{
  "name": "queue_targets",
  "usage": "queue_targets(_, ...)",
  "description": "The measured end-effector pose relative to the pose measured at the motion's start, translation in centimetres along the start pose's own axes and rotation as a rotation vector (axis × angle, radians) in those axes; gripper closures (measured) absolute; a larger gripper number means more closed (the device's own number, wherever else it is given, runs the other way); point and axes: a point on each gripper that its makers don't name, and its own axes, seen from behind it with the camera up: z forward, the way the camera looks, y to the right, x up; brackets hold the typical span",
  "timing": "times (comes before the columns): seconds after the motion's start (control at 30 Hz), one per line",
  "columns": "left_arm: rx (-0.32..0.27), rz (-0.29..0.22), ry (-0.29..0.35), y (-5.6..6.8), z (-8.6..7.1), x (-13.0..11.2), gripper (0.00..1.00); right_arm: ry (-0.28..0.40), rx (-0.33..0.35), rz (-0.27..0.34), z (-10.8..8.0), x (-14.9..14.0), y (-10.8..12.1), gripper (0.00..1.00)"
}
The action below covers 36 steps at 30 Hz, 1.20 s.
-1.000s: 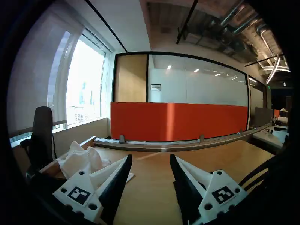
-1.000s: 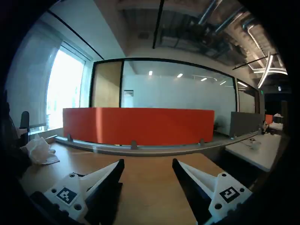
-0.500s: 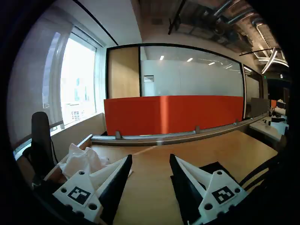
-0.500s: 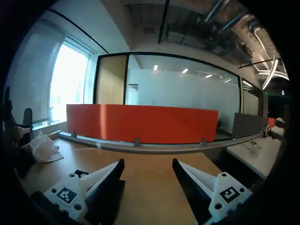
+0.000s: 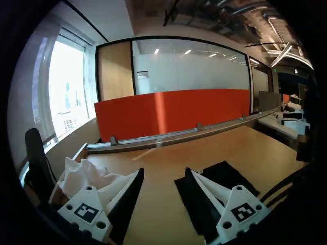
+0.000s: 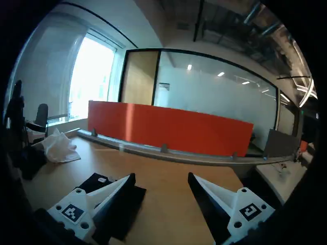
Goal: Fold towel
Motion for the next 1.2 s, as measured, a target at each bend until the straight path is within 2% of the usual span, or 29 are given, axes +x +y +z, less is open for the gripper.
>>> queue_targets(0.2, -0.049, 0.029, -0.037, 1.3, -0.1, -1.1, 0.27, -0.048, 0.071, -0.027, 0.2, -1.2, -1.4, 0.0)
queue_targets(0.47, -0.101, 0.03, -0.078, 2.7, -0.1, -2.8, 0.27, -0.104, 0.161, -0.047, 0.5, -2.8, -3.5, 0.0)
queue_targets(0.77, -0.156, 0.057, -0.136, 4.4, 0.1, -5.3, 0.27, -0.176, 0.254, -0.08, 0.8, -5.6, -5.4, 0.0)
queue_targets(1.2, -0.25, 0.095, -0.26, 7.4, 0.9, -11.9, 0.27, -0.293, 0.375, -0.145, 1.8, -12.3, -7.7, 0.0)
